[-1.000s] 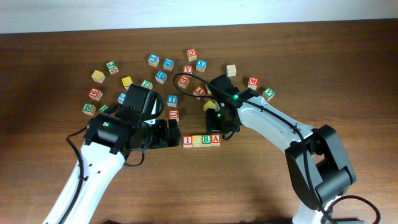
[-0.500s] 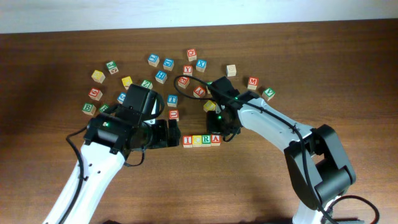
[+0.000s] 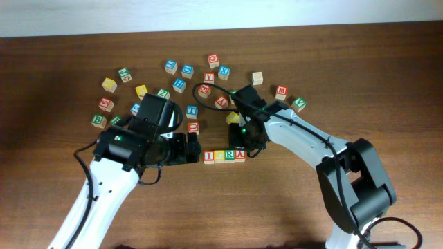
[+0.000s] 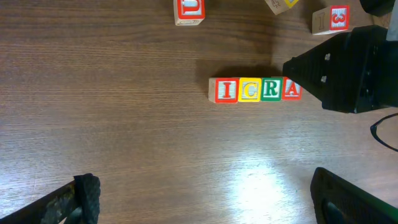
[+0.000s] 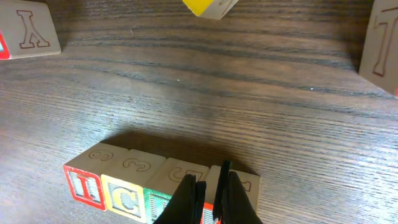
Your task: Spell out ICRA
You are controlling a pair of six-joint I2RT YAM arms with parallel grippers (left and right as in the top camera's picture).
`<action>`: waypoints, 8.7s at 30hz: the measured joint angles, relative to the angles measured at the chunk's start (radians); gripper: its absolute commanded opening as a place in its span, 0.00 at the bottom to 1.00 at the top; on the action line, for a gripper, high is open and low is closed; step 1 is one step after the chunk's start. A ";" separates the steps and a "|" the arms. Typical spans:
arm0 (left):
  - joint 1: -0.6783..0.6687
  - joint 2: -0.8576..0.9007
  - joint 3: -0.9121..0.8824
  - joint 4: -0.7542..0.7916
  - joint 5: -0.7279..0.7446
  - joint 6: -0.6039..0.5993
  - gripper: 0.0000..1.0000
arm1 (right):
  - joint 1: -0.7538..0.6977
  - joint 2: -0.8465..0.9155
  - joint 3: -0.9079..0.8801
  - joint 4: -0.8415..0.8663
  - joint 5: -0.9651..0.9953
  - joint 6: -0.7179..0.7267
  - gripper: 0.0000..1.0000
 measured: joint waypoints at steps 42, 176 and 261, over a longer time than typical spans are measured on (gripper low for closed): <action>0.000 0.000 0.000 0.000 0.000 0.000 0.99 | -0.249 -0.597 0.118 -0.509 0.121 -0.078 0.68; 0.000 0.000 0.002 -0.020 0.000 0.000 1.00 | -0.506 -1.895 -1.249 0.619 0.229 -0.563 0.98; 0.337 -1.303 -1.201 1.052 0.009 0.291 0.99 | -0.506 -1.897 -1.249 0.619 0.229 -0.563 0.98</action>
